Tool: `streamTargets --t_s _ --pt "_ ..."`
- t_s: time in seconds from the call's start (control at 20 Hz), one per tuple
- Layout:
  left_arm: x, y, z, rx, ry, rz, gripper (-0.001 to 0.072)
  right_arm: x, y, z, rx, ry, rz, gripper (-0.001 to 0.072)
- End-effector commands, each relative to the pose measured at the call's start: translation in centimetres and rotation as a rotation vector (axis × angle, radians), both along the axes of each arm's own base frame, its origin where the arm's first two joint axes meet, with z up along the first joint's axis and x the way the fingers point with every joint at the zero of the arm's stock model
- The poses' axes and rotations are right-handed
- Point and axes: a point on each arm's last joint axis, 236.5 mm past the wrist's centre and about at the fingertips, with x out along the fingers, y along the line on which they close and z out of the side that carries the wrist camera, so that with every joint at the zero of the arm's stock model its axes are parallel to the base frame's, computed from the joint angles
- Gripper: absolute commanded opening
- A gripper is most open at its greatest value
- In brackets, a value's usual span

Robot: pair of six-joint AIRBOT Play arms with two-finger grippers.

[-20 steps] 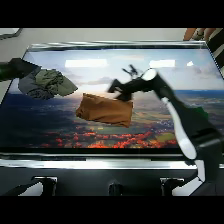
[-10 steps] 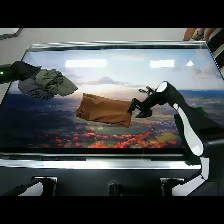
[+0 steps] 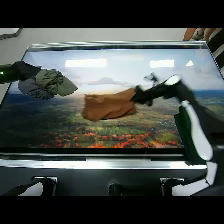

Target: Fold the shirts.

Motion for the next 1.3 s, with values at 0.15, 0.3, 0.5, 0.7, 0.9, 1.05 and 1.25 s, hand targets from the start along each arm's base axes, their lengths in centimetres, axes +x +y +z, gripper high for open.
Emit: streamTargets --t_s 0.15,0.3,0.5,0.7,0.9,1.05,1.25 --pt "0.1 0.0 -0.1 0.013 -0.007 -0.009 0.0026 -1.4 -18.7 14.2 -0.228 -0.149 -0.371 0.0034" --pt "0.0 0.0 -0.1 0.013 -0.008 -0.01 0.0026 -4.5 -26.7 16.2 -0.339 -0.123 -0.535 0.0034" --pt "0.0 0.0 -0.1 0.013 -0.008 -0.011 0.0026 -7.6 -33.2 15.8 -0.327 -0.034 -0.707 0.0034" --pt "0.0 0.0 -0.1 0.018 -0.011 -0.015 0.0026 -9.4 -36.5 15.8 -0.291 0.015 -0.839 0.0034" --pt "0.0 -0.1 -0.1 0.027 -0.014 -0.022 0.0026 -13.2 -36.4 15.8 -0.292 0.116 -0.829 0.0035" --pt "0.0 -0.1 -0.1 0.032 -0.018 -0.027 0.0026 -19.7 -37.1 14.3 -0.4 0.335 -0.824 0.0036" --pt "-0.1 -0.1 -0.1 0.029 -0.017 -0.029 0.0026 -23.3 -37.6 9.4 -0.458 0.533 -0.818 0.0036"
